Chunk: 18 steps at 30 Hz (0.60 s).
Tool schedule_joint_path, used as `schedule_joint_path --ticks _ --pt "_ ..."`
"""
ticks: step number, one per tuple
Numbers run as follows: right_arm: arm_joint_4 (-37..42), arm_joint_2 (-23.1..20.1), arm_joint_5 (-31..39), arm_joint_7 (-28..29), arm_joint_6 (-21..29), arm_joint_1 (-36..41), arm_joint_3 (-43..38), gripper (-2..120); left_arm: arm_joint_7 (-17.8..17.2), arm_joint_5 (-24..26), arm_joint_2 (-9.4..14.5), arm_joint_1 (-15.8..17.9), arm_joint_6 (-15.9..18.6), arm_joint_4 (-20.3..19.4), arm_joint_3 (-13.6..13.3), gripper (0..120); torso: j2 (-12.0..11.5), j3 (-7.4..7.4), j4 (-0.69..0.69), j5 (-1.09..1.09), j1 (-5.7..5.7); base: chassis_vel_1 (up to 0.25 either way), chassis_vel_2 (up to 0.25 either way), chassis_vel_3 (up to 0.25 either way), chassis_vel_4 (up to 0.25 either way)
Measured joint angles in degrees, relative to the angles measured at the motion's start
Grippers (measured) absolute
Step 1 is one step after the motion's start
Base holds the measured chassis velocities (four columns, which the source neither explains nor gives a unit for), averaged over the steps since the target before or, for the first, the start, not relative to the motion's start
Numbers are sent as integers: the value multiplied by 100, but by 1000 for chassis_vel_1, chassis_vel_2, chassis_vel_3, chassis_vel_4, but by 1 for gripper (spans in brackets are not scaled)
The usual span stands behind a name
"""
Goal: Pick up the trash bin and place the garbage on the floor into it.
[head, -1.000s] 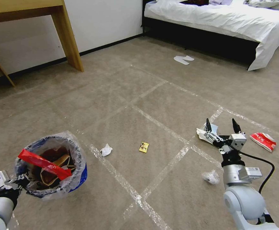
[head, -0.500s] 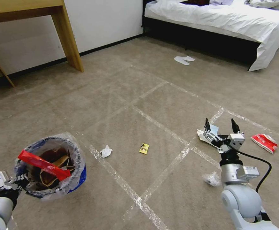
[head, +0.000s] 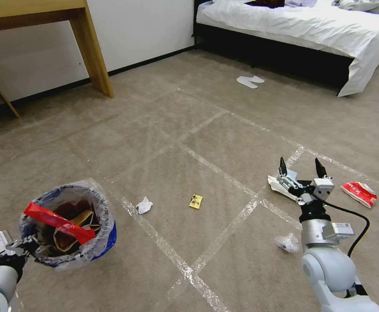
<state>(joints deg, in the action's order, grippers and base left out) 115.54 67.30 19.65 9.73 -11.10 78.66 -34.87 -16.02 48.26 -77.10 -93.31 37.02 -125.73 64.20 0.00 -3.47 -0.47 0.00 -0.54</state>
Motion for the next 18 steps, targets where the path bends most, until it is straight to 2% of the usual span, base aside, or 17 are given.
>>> schedule_joint_path --ticks 7,9,11,12,13,14,15,16,17,18 --pt "-70 -197 168 -1 75 -105 -202 100 0 -4 -9 30 -1 37 5 0 0 0 0 0 0 0 0 0 0" --pt "-87 -441 571 128 368 -202 -347 100 -1 -15 -9 46 -2 54 -10 0 0 0 0 1 0 0 0 0 0" --pt "47 -723 1160 925 1416 -217 -348 100 -1 -58 -41 52 -2 85 -27 0 0 0 0 0 0 0 0 0 0" --pt "47 -723 1160 925 1416 -217 -348 100 -1 -58 -41 52 -2 85 -27 0 0 0 0 0 0 0 0 0 0" --pt "133 -835 1503 1445 2158 -198 -334 100 3 -90 -63 52 -5 101 -38 0 0 0 0 -1 0 0 0 0 0" --pt "156 -886 1732 1710 2589 -185 -325 100 9 -105 -73 52 -9 109 -44 0 0 0 0 -1 0 0 0 0 0" --pt "156 -886 1732 1710 2589 -185 -325 100 9 -105 -73 52 -9 109 -44 0 0 0 0 -1 0 0 0 0 0" --pt "163 -968 2328 2107 3368 -147 -318 100 20 -129 -86 51 -16 126 -48 0 0 0 0 0 0 0 0 0 0" --pt "126 -1018 2840 2410 3867 -129 -289 100 22 -138 -90 53 -18 138 -48 0 0 0 -1 0 0 0 0 0 0" --pt "126 -1018 2840 2410 3867 -129 -289 100 22 -138 -90 53 -18 138 -48 0 0 0 -1 0 0 0 0 0 0"
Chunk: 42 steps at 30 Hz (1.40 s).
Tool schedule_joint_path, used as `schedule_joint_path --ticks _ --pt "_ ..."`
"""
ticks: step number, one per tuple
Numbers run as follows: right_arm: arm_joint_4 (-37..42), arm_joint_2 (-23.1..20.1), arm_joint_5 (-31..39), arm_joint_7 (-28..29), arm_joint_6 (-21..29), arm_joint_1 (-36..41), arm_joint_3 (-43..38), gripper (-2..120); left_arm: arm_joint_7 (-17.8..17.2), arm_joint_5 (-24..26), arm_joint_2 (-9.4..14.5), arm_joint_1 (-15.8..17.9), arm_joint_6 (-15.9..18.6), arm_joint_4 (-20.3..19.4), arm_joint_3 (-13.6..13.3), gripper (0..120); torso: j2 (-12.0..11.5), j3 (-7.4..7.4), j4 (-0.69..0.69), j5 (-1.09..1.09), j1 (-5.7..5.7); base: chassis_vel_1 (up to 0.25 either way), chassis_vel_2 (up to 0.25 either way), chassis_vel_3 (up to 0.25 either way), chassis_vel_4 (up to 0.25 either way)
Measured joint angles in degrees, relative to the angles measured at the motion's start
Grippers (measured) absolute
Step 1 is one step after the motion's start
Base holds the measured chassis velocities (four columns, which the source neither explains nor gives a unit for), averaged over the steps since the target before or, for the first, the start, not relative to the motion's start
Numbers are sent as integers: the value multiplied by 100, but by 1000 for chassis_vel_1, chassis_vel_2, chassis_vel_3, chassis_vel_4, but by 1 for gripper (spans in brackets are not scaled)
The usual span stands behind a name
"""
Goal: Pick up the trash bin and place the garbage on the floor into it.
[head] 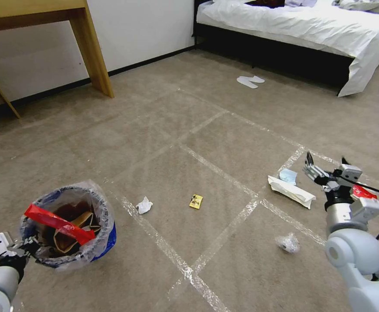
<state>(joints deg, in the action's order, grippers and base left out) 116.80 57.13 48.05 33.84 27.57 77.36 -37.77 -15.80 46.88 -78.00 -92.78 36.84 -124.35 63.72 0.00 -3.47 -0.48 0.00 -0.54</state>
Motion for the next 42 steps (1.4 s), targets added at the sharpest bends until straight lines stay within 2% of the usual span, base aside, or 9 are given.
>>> schedule_joint_path --ticks 1,2,8,11,17,22,32,34,42 --pt "-162 -62 558 331 498 14 77 100 6 -3 0 5 -1 15 -2 0 0 0 1 0 0 0 0 0 0" --pt "-361 -98 781 500 726 21 146 100 7 -12 0 11 -7 31 -2 0 0 0 1 0 0 0 0 0 0" --pt "-1053 -149 1005 718 1060 -17 423 100 34 -24 12 16 -29 78 -1 0 0 0 0 1 0 0 0 0 0" --pt "-2002 -59 1108 807 1500 -344 786 100 54 -52 17 26 -46 123 -8 0 0 0 1 1 0 0 0 0 0" --pt "-2736 99 972 710 1539 -613 1104 100 58 -77 -17 57 -49 142 -53 0 0 0 0 -2 0 0 0 0 0" --pt "-3371 325 634 301 1514 -988 1402 100 65 -86 -27 45 -50 166 -52 0 0 -1 1 -2 0 0 0 0 0" --pt "-3570 431 338 -58 1397 -1369 1645 100 65 -82 -14 40 -69 223 -6 0 0 0 0 -2 0 0 0 0 0" --pt "-3805 462 88 -269 1249 -1576 1772 100 65 -84 -21 36 -80 247 6 0 0 0 0 -1 0 0 0 0 0" --pt "-4264 558 -45 -395 1166 -1964 1989 100 51 -85 -9 6 -87 250 38 0 0 0 1 0 -1 0 0 0 0"
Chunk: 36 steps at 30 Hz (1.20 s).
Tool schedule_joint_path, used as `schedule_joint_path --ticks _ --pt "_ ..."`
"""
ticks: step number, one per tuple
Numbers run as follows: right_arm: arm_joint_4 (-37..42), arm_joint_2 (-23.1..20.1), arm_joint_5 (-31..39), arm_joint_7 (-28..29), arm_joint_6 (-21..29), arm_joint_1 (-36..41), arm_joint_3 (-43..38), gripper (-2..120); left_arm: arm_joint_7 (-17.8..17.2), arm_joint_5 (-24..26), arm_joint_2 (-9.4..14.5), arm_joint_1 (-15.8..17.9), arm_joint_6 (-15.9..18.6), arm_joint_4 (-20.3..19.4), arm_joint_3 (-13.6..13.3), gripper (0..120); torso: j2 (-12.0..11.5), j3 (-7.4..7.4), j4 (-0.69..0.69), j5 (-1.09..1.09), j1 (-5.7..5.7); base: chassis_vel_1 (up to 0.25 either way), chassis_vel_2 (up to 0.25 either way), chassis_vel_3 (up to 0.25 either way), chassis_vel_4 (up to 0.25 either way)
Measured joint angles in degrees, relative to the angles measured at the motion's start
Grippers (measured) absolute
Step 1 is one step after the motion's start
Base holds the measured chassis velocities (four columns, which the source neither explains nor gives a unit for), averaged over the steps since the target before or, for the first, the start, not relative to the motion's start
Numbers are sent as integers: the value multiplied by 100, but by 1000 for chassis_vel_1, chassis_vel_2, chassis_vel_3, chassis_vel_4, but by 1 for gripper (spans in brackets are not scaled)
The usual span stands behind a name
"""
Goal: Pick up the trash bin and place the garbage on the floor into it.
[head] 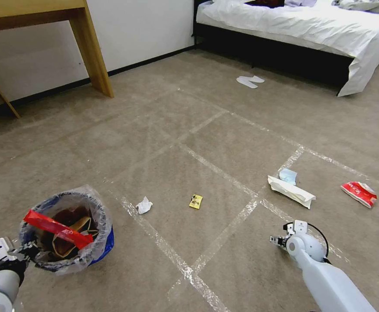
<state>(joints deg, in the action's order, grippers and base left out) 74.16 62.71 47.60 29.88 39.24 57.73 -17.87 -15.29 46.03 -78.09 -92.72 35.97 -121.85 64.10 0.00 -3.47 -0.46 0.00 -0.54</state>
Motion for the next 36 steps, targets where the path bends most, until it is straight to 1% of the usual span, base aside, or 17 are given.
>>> schedule_joint_path --ticks 13,15,16,18,19,20,21,23,24,26,27,28,30,31,33,34,36 --pt "-214 0 -183 8 -63 -2 8 98 -12 -46 -48 -14 -4 -26 -16 0 0 0 -1 0 0 0 0 0 0" --pt "-267 17 -224 0 -143 4 8 87 -15 -44 -48 -18 -5 -72 -21 0 0 1 -1 -1 0 0 0 0 0" --pt "-267 17 -224 0 -143 4 8 87 -15 -44 -48 -18 -5 -72 -21 0 0 1 -1 -1 0 0 0 0 0" --pt "-325 73 -258 -22 -198 -5 21 75 -18 -45 -58 -46 -13 -82 -21 0 0 0 -1 0 0 0 0 0 0" --pt "-325 73 -258 -22 -198 -5 21 75 -18 -45 -58 -46 -13 -82 -21 0 0 0 -1 0 0 0 0 0 0" --pt "-354 109 -290 -37 -242 -8 34 68 -19 -51 -71 -65 -28 -83 -19 0 0 0 -1 -1 0 0 0 0 0" --pt "-354 109 -290 -37 -242 -8 34 68 -19 -51 -71 -65 -28 -83 -19 0 0 0 -1 -1 0 0 0 0 0" --pt "-383 148 -336 -64 -291 -8 50 57 -19 -60 -85 -99 -46 -102 -7 0 0 0 -1 0 0 0 0 0 0" --pt "-383 148 -336 -64 -291 -8 50 57 -19 -60 -85 -99 -46 -102 -7 0 0 0 -1 0 0 0 0 0 0" --pt "-407 170 -378 -94 -358 -2 69 45 -19 -62 -92 -119 -50 -120 7 0 0 1 -1 0 0 0 0 0 0" --pt "-398 166 -389 -98 -376 9 69 42 -19 -67 -93 -121 -52 -122 13 0 0 1 0 0 0 0 0 0 0" --pt "-398 166 -389 -98 -376 9 69 42 -19 -67 -93 -121 -52 -122 13 0 0 1 0 0 0 0 0 0 0" --pt "-300 118 -392 -116 -433 55 53 30 -20 -73 -102 -120 -54 -131 13 0 0 0 -1 1 0 0 0 0 0" --pt "-300 118 -392 -116 -433 55 53 30 -20 -73 -102 -120 -54 -131 13 0 0 0 -1 1 0 0 0 0 0" --pt "-132 36 -391 -140 -488 124 -2 21 -20 -83 -108 -112 -54 -132 5 0 0 1 -1 0 0 0 0 0 0" --pt "-132 36 -391 -140 -488 124 -2 21 -20 -83 -108 -112 -54 -132 5 0 0 1 -1 0 0 0 0 0 0" --pt "172 -77 -359 -172 -538 249 -111 11 -19 -100 -109 -105 -54 -124 -14 0 0 1 -1 0 0 0 0 0 0"
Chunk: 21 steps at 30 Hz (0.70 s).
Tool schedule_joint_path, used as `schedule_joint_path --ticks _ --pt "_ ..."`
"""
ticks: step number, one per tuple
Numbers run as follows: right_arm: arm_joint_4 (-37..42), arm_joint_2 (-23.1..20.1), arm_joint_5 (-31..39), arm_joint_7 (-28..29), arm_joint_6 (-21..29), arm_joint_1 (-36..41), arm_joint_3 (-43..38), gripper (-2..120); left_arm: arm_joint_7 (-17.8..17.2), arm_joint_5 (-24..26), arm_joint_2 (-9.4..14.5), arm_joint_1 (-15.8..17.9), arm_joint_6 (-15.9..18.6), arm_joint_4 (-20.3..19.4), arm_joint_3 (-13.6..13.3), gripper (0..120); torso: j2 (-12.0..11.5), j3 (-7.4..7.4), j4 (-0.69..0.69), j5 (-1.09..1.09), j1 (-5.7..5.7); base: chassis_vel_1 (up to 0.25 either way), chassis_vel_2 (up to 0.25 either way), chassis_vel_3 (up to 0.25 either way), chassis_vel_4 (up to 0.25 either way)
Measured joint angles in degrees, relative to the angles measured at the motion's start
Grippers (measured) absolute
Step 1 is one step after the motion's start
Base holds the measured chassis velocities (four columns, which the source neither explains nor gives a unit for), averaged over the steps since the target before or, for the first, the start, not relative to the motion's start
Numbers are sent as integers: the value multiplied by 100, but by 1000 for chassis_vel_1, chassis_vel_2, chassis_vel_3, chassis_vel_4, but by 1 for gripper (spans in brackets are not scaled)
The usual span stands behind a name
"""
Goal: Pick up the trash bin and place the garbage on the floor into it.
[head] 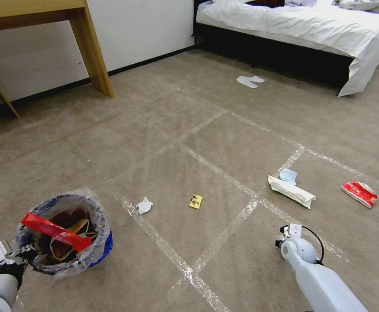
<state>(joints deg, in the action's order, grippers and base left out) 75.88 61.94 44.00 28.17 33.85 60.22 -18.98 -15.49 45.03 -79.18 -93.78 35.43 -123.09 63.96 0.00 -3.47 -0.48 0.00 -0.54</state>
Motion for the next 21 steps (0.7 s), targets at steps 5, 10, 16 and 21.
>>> schedule_joint_path --ticks 5,10,16,21 --pt "615 -167 186 -48 -97 236 -160 0 0 -7 13 16 1 9 -31 0 0 0 0 0 0 0 0 0 0" --pt "1698 -416 445 -284 -548 490 -260 0 1 3 58 24 12 8 -47 0 0 0 0 -1 0 0 0 0 0" --pt "2557 -628 634 -882 -1571 500 -147 0 4 56 140 10 22 9 -43 0 0 0 0 -1 0 0 0 0 0" --pt "3267 -973 776 -1727 -2771 -209 642 0 -42 246 283 29 81 13 -55 0 0 0 1 0 0 0 0 0 0"
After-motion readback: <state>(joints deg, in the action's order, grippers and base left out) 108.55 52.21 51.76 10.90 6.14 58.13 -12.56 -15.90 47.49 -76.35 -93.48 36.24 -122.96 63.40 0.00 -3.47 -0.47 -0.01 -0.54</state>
